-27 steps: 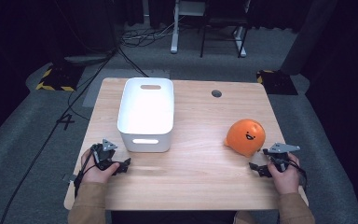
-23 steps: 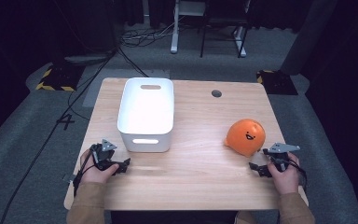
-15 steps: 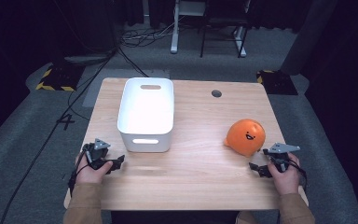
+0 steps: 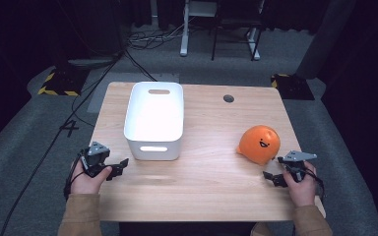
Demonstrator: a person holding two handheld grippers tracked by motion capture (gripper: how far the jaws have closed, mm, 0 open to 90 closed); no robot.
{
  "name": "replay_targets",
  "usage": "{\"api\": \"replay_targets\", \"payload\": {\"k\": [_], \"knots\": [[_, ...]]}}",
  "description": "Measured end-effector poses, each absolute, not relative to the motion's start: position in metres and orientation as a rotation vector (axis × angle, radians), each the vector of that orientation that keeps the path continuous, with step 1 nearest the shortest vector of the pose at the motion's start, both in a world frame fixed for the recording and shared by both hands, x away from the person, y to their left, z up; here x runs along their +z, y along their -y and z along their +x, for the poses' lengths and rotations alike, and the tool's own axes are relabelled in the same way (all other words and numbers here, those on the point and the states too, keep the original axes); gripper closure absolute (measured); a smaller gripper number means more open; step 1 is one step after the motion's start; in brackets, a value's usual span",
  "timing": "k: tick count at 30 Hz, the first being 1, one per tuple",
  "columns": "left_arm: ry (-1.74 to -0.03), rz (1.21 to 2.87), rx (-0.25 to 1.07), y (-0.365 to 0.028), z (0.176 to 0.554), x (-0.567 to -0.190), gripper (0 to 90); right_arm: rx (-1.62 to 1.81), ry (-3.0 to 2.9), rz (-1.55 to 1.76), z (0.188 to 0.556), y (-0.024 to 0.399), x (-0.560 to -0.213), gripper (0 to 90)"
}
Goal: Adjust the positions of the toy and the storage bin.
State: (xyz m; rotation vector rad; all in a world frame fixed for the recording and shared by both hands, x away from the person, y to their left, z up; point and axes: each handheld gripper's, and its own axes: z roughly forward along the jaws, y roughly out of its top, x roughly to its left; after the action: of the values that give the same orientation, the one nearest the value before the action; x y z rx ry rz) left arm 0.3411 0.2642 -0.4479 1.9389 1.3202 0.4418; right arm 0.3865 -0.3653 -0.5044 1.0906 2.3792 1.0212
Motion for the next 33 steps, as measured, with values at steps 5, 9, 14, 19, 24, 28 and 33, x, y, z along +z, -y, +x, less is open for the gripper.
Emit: {"api": "replay_targets", "payload": {"k": [5, 9, 14, 19, 24, 28, 33], "knots": [[-1.293, 1.908, 0.446, -0.259, 0.340, -0.434, 20.5, 1.021, -2.379, 1.090, 0.386, 0.365, -0.504, 5.0], [-1.258, 1.883, 0.474, -0.255, 0.340, -0.422, 20.6, 1.020, -2.379, 1.088, 0.386, 0.365, -0.504, 5.0], [-1.233, 1.804, 0.457, -0.256, 0.344, -0.414, 21.3, 1.022, -2.382, 1.088, 0.386, 0.366, -0.504, 5.0], [-1.226, 1.726, 0.489, -0.260, 0.347, -0.403, 21.4, 1.024, -2.382, 1.085, 0.386, 0.366, -0.505, 5.0], [-1.203, 1.660, 0.489, -0.260, 0.352, -0.396, 21.7, 1.024, -2.381, 1.084, 0.386, 0.366, -0.505, 5.0], [-1.176, 1.626, 0.514, -0.258, 0.356, -0.391, 21.8, 1.023, -2.382, 1.084, 0.386, 0.366, -0.505, 5.0], [-1.159, 1.590, 0.539, -0.255, 0.362, -0.389, 21.7, 1.023, -2.382, 1.084, 0.386, 0.366, -0.505, 5.0]]}}
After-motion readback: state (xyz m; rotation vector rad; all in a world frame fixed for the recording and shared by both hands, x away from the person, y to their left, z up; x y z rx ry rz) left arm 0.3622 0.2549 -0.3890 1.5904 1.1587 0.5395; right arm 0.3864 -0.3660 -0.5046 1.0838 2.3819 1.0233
